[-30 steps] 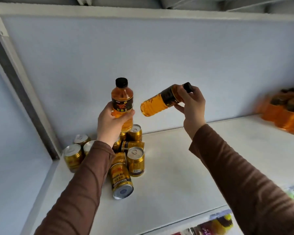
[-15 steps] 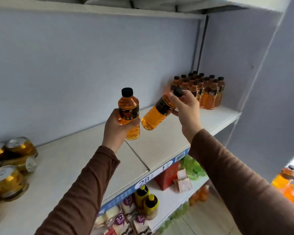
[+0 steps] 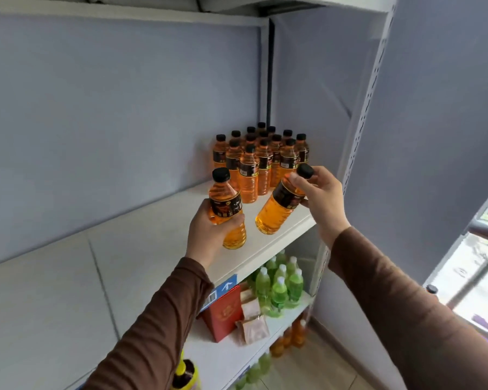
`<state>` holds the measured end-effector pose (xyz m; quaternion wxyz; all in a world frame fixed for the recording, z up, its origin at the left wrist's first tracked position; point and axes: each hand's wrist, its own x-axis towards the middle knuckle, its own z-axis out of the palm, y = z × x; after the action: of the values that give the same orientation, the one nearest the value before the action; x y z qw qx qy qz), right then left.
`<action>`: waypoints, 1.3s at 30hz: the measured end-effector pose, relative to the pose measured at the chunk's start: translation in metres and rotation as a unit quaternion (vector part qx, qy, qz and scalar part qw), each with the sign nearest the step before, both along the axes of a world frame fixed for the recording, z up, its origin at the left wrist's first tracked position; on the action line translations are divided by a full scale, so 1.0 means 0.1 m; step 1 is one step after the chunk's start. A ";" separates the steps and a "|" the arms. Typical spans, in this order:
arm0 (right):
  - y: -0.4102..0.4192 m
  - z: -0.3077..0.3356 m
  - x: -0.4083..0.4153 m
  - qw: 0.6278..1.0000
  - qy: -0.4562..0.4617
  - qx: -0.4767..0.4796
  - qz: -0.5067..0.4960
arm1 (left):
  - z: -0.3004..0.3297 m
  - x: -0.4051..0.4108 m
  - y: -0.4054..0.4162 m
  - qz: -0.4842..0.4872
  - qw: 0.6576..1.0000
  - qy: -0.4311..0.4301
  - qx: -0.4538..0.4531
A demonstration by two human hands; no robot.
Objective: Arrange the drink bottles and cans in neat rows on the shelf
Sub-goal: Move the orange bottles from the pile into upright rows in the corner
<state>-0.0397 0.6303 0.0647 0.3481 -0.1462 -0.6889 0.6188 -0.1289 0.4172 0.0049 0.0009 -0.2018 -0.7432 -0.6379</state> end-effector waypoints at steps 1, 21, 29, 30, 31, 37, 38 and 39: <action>0.14 -0.02 -0.09 1.000 -0.006 0.008 -0.006 | -0.03 -0.08 0.13 -0.002 1.000 -0.002 0.000; 1.36 -0.14 -1.97 0.934 -0.105 0.336 0.057 | -0.44 -1.19 1.72 0.104 0.994 0.023 -0.040; 1.69 -0.08 -2.27 0.850 -0.057 0.509 0.121 | -0.46 -1.14 1.94 0.264 0.958 0.014 -0.109; 1.73 -0.07 -2.29 0.837 -0.048 0.530 0.128 | -0.47 -1.12 1.96 0.279 0.953 0.015 -0.120; 1.78 -0.05 -2.29 0.827 -0.040 0.543 0.141 | -0.48 -1.10 1.98 0.290 0.948 0.014 -0.129; 1.91 0.12 -2.37 0.768 -0.023 0.599 0.228 | -0.66 -0.96 1.98 0.284 0.948 -0.024 -0.145; 1.90 0.15 -2.39 0.754 -0.028 0.608 0.244 | -0.69 -0.95 1.99 0.282 0.948 -0.028 -0.143; 1.90 0.17 -2.41 0.743 -0.034 0.617 0.258 | -0.70 -0.95 1.99 0.281 0.948 -0.031 -0.143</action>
<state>-0.2803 0.8200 0.0817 0.1661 0.2628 -0.9429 0.1198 -0.2237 0.6167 -0.0652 0.1282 0.0376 -0.8526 -0.5052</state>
